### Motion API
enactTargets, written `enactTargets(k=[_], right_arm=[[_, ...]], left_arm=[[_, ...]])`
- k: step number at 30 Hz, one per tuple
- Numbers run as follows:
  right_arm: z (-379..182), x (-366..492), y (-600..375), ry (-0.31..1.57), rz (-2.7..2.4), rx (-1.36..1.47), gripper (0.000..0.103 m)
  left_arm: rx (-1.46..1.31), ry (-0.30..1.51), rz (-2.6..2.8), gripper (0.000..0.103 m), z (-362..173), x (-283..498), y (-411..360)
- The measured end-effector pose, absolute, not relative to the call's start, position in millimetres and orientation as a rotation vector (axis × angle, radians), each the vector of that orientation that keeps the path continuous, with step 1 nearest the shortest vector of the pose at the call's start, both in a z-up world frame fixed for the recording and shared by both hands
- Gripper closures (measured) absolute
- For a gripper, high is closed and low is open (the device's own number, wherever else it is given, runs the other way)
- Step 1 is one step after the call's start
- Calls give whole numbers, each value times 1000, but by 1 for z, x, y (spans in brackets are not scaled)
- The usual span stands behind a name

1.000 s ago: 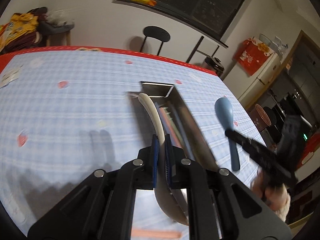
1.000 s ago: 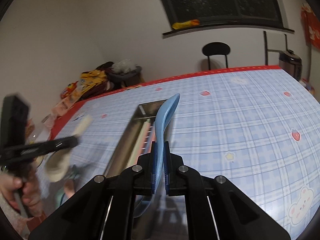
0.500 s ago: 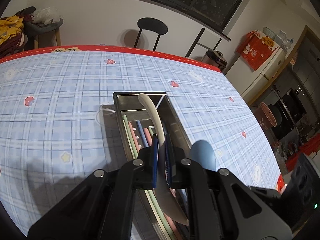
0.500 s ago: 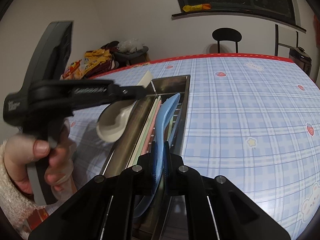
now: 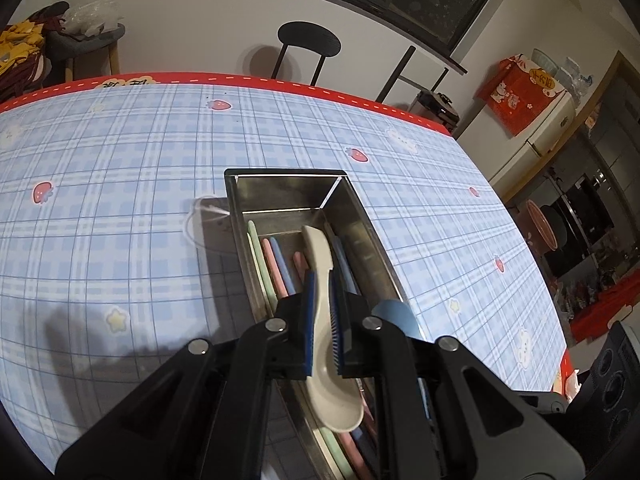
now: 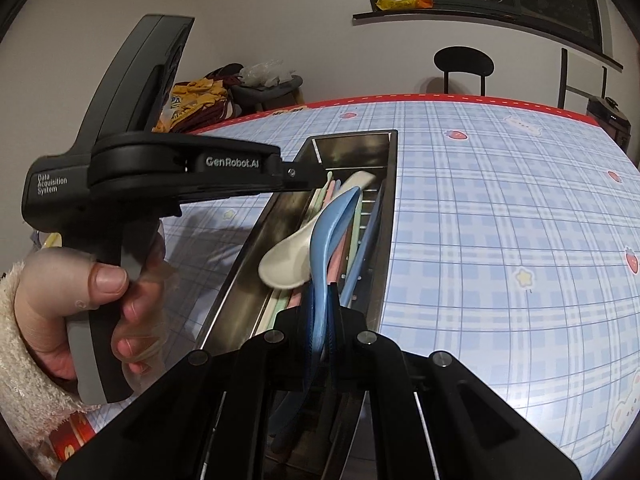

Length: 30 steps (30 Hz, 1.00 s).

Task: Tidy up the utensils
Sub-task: 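Open both tools to release the spoons into the tray, then move both tools back to the pink and mint green spoons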

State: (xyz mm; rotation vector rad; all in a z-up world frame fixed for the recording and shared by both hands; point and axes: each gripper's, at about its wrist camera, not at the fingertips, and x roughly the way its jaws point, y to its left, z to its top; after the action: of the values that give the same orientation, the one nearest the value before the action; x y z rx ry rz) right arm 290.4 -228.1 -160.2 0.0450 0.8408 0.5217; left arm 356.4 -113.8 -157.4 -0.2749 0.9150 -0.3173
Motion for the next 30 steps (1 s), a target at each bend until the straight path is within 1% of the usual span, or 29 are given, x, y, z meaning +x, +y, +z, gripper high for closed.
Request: enactTargets(k=[2,4,6,7,8,9,10,12,13,15,16,17,18,19,20,21,23,24,25,30], right_arm=[[-159,290,-228,836,522,46,96],[-157,290,-229,824,523,51,95],[-154,288,-230,812,525,51,94],[-151,287,-230,804,522,47,92],[-150,287,-230,799,519,44,85],[-149,286,-230,793,515,40,76],[-147,286,-230,787,510,39,73],[-145,284,-230,779,498,38,64],[-143,284,-230,773,493,37,61],[-139,282,-231,754,484,35,47],[-137,280,-230,743,475,32,43],[-136,279,-231,736,470,28,36],[-134,277,-230,728,463,19,31],[-134,276,-229,724,455,10,28],[-133,275,-228,720,443,1,22],[-133,275,-227,721,421,-9,17],[-133,271,-225,735,359,-28,11],[-132,267,-225,734,340,-23,8],[-132,263,-224,729,332,-14,7],[-132,233,-217,723,313,30,6]], left_arm=[[-274,908,-319,92,-155,355,-113],[-263,896,-316,89,-151,353,-111],[-253,880,-313,78,-146,349,-108],[-245,873,-311,77,-143,347,-106],[-239,868,-308,73,-141,345,-105],[-229,860,-302,70,-138,342,-102],[-220,851,-297,67,-135,338,-99],[-205,839,-288,58,-131,330,-92],[-197,831,-285,56,-128,324,-88],[-179,819,-271,47,-123,312,-82],[-171,812,-262,44,-121,305,-77],[-166,805,-256,42,-119,298,-73],[-159,798,-248,38,-116,289,-68],[-153,790,-238,32,-114,279,-61],[-152,781,-232,21,-112,272,-57],[-147,764,-227,18,-109,259,-51],[-123,752,-224,16,-105,238,-41],[-113,746,-223,8,-104,229,-37],[-99,732,-220,7,-103,217,-32],[-49,724,-211,6,-105,169,-10]])
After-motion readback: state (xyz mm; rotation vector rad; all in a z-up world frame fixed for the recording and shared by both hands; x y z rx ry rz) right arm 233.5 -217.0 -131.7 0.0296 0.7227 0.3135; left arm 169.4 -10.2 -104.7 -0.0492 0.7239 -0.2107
